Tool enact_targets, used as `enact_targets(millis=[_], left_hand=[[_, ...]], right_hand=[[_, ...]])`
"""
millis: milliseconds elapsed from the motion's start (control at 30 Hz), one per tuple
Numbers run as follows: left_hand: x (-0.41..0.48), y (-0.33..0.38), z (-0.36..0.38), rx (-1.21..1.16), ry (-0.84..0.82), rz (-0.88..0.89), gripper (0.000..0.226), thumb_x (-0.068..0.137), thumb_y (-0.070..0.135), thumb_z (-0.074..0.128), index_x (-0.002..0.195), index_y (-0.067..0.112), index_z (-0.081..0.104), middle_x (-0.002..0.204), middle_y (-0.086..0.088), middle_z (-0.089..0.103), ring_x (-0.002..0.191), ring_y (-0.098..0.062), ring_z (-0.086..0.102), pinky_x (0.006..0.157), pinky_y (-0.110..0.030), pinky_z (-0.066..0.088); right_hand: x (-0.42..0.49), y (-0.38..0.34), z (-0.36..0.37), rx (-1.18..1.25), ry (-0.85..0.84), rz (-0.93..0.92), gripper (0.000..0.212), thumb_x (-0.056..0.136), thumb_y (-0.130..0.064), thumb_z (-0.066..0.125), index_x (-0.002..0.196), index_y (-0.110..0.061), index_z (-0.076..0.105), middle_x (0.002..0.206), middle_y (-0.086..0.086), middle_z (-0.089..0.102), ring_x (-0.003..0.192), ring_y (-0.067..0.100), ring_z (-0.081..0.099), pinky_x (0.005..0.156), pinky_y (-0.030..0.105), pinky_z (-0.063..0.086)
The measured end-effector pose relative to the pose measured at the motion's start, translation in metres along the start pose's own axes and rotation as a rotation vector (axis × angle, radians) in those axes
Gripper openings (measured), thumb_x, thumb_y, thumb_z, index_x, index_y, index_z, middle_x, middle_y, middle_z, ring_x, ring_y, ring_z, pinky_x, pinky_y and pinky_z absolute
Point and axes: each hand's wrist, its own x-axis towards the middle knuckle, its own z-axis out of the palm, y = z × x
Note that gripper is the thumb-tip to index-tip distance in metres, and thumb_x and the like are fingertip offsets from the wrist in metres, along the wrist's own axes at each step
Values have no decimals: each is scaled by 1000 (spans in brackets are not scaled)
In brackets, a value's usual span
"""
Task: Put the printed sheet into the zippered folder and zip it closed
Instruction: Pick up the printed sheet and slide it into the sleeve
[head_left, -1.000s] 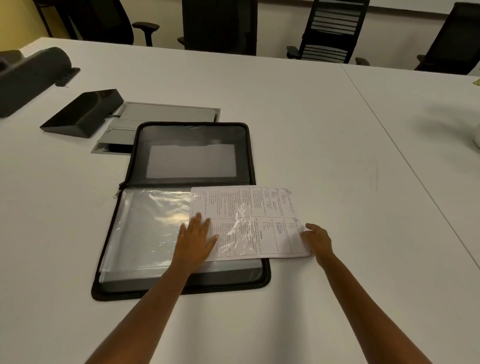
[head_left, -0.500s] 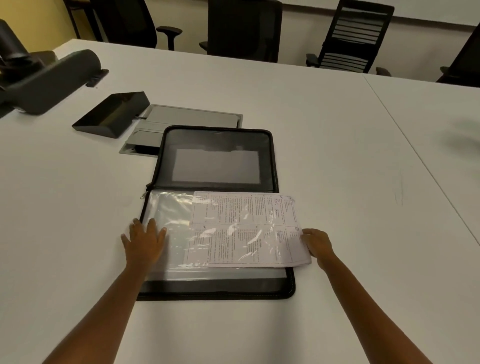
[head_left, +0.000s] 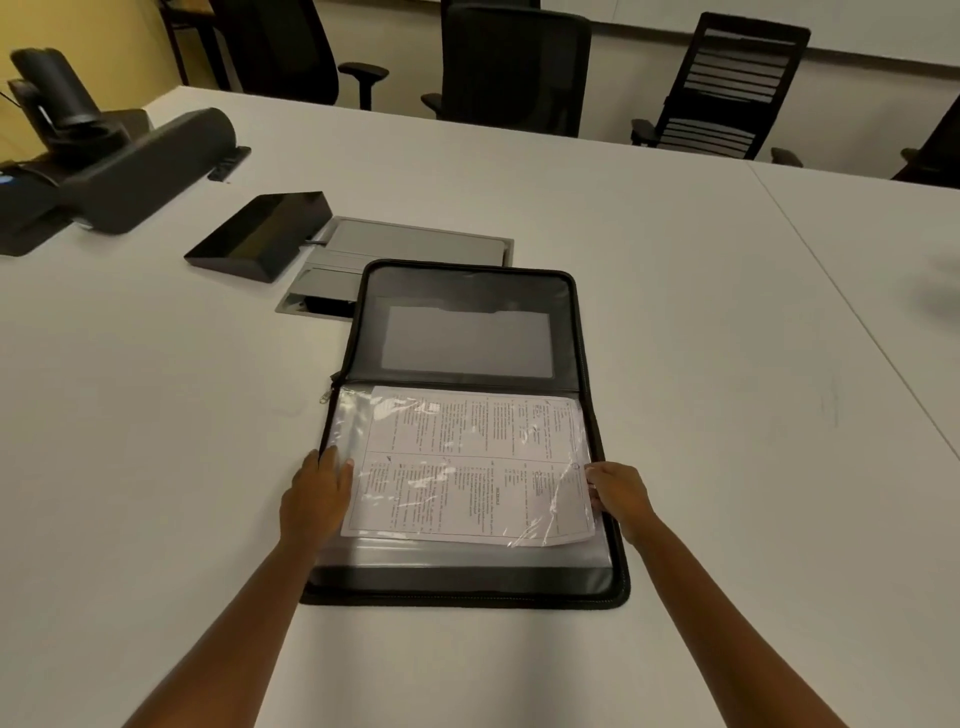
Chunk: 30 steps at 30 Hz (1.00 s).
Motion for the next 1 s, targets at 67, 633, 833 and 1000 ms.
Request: enact_targets(millis=[67,633,833,1000], left_hand=[[0,-1,-1,-10,-15,-2,32,97,25,41,115,0,50,106,-19,59,95,-32,60,80,-42,52],[-2,-1,1,-6,-21,4,41,96,26,43,129,2,43,127,-18,53,112,-30,55,92,-38,49],[-1,5,1,73,-46,-4,48,94,34,46,135,10,41,132,-20,48,119,-32,49,98,-38,45],[-12,17,1,-3,-57,-68,47,94,36,46,135,12,42,125,-20,49,113,-31,51,93,-34,47]], right_hand=[[0,-4,4,-15,-10,25,26,89,-8,44,63,-6,51,62,8,54,54,15,49,55,21,40],[3,-19,26,-151,-22,51,30,82,-2,49,54,-10,43,59,4,48,53,13,45,55,21,38],[-14,-11,34,-233,183,-122,43,87,-12,55,124,1,38,114,16,56,106,35,57,92,44,50],[-26,-5,48,-621,221,-244,56,91,-24,49,139,-5,25,150,22,22,139,36,21,114,49,27]])
